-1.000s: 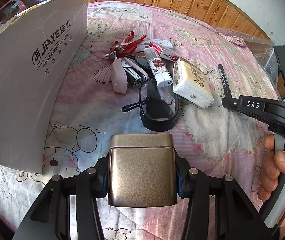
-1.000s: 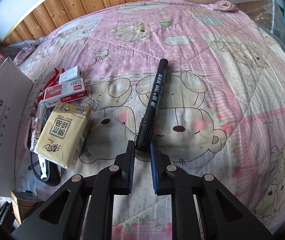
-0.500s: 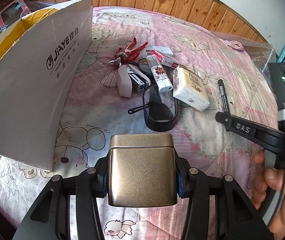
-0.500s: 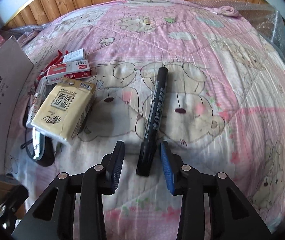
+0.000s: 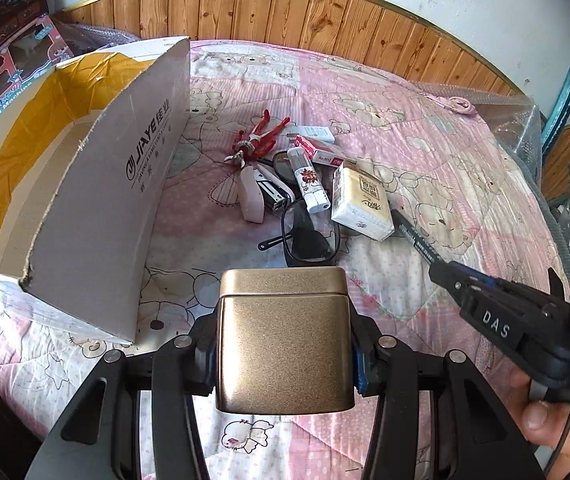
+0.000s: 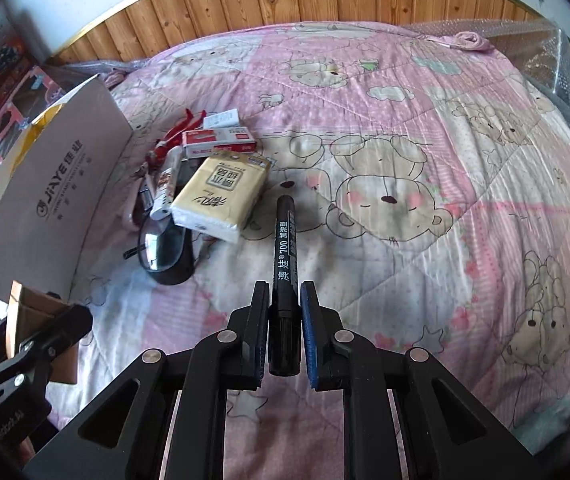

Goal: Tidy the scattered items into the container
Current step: 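Carry the marker and the gold tin over the white cardboard box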

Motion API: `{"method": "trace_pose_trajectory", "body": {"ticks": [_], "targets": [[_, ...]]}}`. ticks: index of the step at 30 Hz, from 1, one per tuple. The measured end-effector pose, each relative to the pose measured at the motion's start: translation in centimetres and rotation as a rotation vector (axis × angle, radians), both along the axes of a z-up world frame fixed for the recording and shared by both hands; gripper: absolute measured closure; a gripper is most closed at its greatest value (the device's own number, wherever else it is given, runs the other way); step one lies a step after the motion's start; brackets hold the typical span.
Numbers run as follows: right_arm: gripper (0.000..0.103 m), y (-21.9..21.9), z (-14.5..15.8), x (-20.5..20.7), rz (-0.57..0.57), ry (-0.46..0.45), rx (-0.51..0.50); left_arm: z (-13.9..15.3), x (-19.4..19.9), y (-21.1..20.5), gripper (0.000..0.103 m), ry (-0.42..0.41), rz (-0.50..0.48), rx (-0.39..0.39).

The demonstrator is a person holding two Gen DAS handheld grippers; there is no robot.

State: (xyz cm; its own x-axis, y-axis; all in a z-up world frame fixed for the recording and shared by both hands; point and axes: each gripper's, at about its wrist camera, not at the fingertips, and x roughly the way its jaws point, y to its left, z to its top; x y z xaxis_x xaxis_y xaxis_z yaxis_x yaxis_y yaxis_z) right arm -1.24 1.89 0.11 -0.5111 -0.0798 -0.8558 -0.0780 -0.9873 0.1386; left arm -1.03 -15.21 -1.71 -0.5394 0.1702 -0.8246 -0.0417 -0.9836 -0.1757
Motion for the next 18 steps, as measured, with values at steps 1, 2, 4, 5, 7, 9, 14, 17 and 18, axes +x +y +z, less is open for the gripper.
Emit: {"method": "trace_pose_trajectory", "body": {"ticks": [1,2,4,5,7,9,14,17,18], "targets": [[0.087,-0.3,0.3,0.4,0.005,0.005,-0.004,0.4,0.2,-0.1,0.054,0.005,0.001,-0.003],[0.087,-0.5,0.7,0.7,0.008,0.011,-0.006,0.7,0.3,-0.2,0.054,0.009,0.001,-0.001],[0.087,-1.0,1.5,1.2,0.019,0.025,-0.012,1.4,0.6,-0.5,0.054,0.016,0.005,-0.002],[0.087,-1.4,1.9,1.5,0.024,0.034,-0.012,1.8,0.8,-0.8,0.054,0.019,0.007,0.0],[0.087,-2.0,2.8,1.9,0.034,0.052,-0.015,2.5,1.1,-1.3,0.054,0.023,0.015,0.0],[0.087,-2.7,3.6,2.1,0.044,0.065,-0.022,3.2,1.3,-1.9,0.054,0.03,0.023,-0.001],[0.087,-5.1,5.1,2.2,0.093,0.092,-0.031,4.8,1.6,-3.4,0.054,0.052,0.046,0.009],[0.087,-6.2,5.8,2.0,0.116,0.098,-0.059,5.5,1.6,-4.3,0.054,0.062,0.058,0.019],[0.087,-6.5,6.1,1.8,0.121,0.1,-0.069,5.8,1.6,-4.6,0.054,0.065,0.063,0.024]]}}
